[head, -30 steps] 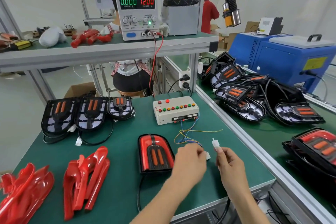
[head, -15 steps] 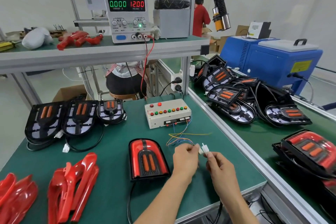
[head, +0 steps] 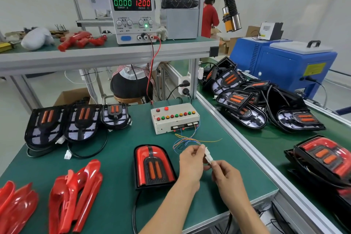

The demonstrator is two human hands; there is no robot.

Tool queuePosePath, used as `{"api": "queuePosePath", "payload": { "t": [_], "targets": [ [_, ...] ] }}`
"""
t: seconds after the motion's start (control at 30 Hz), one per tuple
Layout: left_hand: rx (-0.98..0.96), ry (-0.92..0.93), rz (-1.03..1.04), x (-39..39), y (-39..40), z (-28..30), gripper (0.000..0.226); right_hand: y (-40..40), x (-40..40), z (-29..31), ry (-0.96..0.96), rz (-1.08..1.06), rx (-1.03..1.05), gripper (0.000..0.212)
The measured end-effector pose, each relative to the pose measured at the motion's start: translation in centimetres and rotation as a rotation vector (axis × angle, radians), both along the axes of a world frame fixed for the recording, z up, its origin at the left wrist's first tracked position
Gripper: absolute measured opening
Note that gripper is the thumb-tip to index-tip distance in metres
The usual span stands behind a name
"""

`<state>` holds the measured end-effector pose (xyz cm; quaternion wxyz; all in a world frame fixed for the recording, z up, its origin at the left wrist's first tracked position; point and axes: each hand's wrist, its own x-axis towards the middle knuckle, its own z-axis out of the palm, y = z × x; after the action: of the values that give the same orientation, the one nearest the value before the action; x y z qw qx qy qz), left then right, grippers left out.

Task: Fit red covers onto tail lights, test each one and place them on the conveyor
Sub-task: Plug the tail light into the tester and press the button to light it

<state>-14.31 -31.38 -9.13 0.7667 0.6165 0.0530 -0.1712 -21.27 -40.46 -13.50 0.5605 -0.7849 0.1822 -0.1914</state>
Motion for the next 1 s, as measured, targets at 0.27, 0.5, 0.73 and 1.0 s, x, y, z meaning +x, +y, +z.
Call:
{"api": "queuePosePath", "payload": {
  "t": [0.27,0.5,0.73,1.0],
  "targets": [
    [-0.008,0.05,-0.094,0.2,0.5,-0.1,0.018,0.1,0.2,0.1,0.027,-0.023,-0.013,0.032],
    [-0.228,0.24,-0.179,0.2,0.6,0.2,0.011,0.4,0.1,0.7,0.026,0.007,0.133,0.038],
    [-0.524,0.407,-0.234,-0.3,0.4,-0.6,0.014,1.1,0.1,1.7,-0.009,0.051,0.322,0.045],
    [-0.502,0.43,-0.266,-0.6,0.5,-1.5,0.015,1.9,0.6,0.9,-0.02,-0.016,0.255,0.034]
  ]
}}
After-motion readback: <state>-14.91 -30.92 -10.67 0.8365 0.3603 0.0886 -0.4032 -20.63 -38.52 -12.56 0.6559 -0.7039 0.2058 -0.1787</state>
